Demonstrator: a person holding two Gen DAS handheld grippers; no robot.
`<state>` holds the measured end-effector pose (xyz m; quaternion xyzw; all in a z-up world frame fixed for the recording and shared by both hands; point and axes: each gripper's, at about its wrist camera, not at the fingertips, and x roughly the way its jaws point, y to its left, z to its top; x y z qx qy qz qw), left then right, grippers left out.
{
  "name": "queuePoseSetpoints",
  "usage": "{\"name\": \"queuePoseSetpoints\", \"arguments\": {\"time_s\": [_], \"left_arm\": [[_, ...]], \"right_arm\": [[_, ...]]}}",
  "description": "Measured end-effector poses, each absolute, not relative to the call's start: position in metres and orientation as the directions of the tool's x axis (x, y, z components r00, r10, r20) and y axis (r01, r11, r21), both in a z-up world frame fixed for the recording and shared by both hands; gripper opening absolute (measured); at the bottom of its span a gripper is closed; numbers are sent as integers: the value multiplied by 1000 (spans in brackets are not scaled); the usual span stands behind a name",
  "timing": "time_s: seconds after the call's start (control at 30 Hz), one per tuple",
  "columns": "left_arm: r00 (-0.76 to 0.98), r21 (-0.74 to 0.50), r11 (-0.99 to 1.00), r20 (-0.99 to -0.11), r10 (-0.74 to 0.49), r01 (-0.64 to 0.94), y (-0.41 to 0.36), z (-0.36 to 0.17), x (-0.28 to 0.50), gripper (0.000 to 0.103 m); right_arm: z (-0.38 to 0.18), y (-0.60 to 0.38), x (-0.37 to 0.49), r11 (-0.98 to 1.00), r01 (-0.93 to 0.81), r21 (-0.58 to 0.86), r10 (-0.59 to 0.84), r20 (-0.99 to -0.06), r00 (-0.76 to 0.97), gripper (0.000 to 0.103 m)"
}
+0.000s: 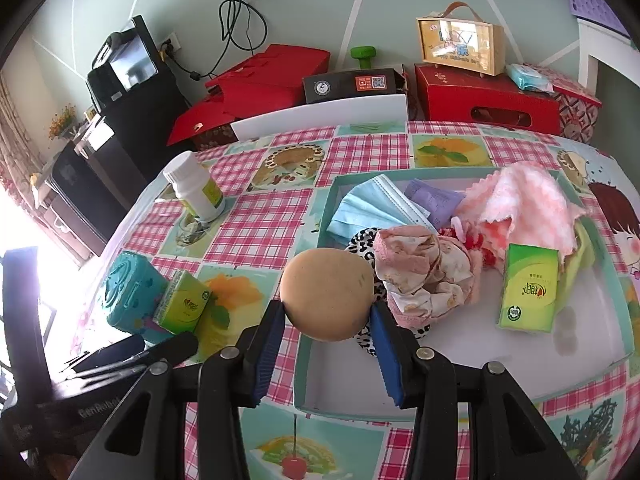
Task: Organize soft objects
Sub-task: 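Lift the sponge with the right tool while the left tool moves toward the green tissue pack, then grasp the green tissue pack beside the teal box with the left tool while the right tool holds the sponge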
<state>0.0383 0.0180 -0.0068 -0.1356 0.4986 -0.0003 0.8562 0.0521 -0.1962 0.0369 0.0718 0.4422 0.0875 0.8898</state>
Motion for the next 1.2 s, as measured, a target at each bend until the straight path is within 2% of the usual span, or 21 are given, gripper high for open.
{"name": "queuePoseSetpoints", "arguments": {"time_s": [0.13, 0.2, 0.5, 0.7, 0.8, 1.0, 1.2], "left_arm": [[508, -240, 960, -850, -137, -143, 18, -6, 40, 92], [511, -252, 955, -848, -140, -156, 20, -5, 41, 87], [525, -367, 866, -838, -148, -341, 39, -11, 46, 73], [534, -421, 780, -835, -133, -463, 57, -18, 40, 73], [514, -407, 757, -851, -111, -511, 66, -24, 37, 73], [471, -403, 735, -873, -129, -545, 73, -37, 37, 73], [458, -406, 762, -874, -163, -504, 63, -40, 37, 73]], "right_arm": [[36, -195, 52, 974, -97, 204, 221, -776, 591, 47], [36, -195, 52, 974, -100, 202, 222, -776, 590, 47], [35, -190, 52, 975, -115, 190, 221, -779, 587, 47], [35, -189, 52, 975, -125, 185, 223, -780, 584, 47], [34, -187, 52, 975, -130, 183, 224, -781, 583, 47], [33, -184, 52, 975, -142, 171, 222, -786, 577, 47], [31, -185, 53, 976, -136, 171, 219, -789, 573, 47]]}}
